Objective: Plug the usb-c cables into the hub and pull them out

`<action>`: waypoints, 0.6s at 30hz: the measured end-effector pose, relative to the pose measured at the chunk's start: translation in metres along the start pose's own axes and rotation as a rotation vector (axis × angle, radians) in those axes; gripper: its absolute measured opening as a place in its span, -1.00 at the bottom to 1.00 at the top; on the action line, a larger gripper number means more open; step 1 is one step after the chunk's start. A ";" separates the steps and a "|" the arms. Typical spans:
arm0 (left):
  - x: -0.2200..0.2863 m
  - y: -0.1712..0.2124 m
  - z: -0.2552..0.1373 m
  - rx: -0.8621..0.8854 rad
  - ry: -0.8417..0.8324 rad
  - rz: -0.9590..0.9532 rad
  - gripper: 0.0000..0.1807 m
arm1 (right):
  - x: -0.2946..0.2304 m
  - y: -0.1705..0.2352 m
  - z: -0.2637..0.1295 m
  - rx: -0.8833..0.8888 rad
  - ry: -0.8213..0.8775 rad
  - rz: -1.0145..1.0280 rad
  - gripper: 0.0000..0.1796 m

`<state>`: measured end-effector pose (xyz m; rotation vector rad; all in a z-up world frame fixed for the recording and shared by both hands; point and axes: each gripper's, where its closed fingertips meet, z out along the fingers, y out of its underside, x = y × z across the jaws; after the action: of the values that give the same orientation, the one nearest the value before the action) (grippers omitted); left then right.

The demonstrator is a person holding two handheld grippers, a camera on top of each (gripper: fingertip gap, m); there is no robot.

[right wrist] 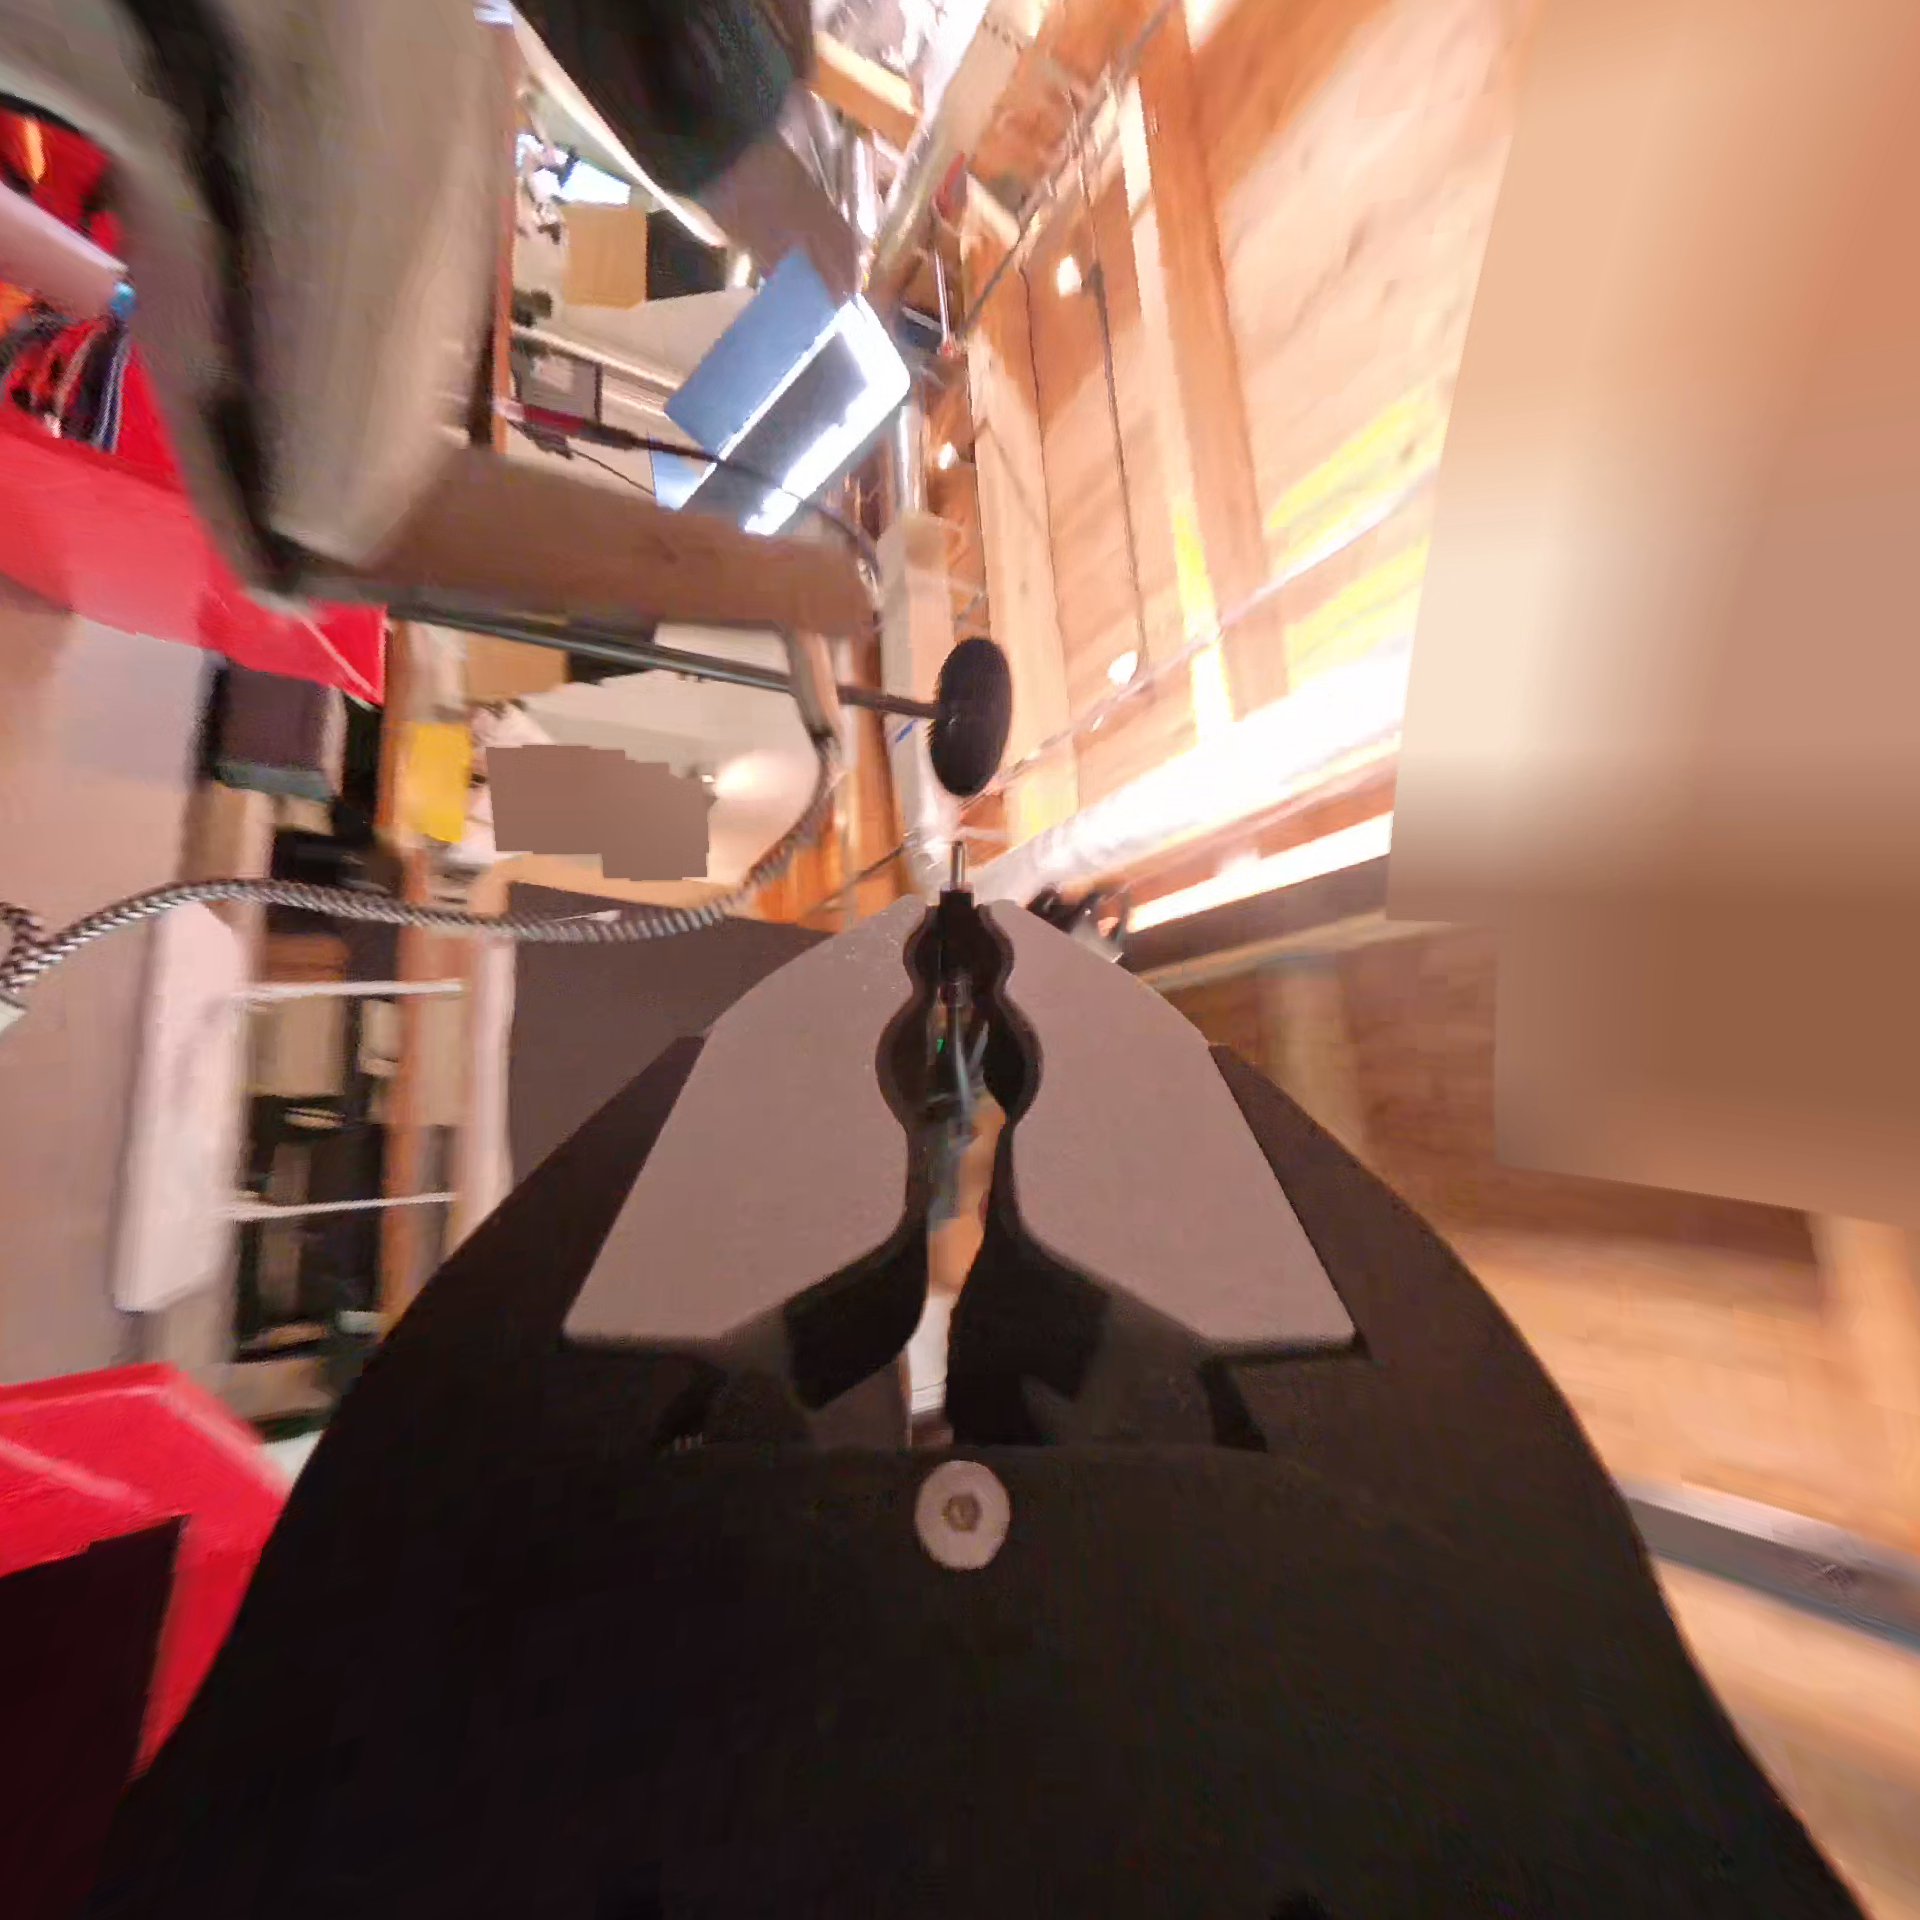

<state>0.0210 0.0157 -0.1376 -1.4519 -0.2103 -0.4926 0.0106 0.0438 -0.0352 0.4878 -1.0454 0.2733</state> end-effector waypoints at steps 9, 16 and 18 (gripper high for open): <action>-0.011 -0.005 -0.010 0.084 -0.006 0.024 -0.87 | 0.047 0.098 -0.008 -0.232 -0.045 0.901 -0.95; -0.015 -0.008 -0.012 0.106 0.011 -0.029 -0.86 | -0.073 0.159 -0.045 -0.630 -0.355 1.387 -0.94; -0.015 -0.007 -0.012 0.099 0.008 -0.020 -0.86 | -0.103 0.166 -0.061 -0.764 -0.434 1.448 -0.94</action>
<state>0.0033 0.0068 -0.1394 -1.3523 -0.2402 -0.4975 -0.0661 0.2192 -0.1084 -1.0363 -1.6721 1.0037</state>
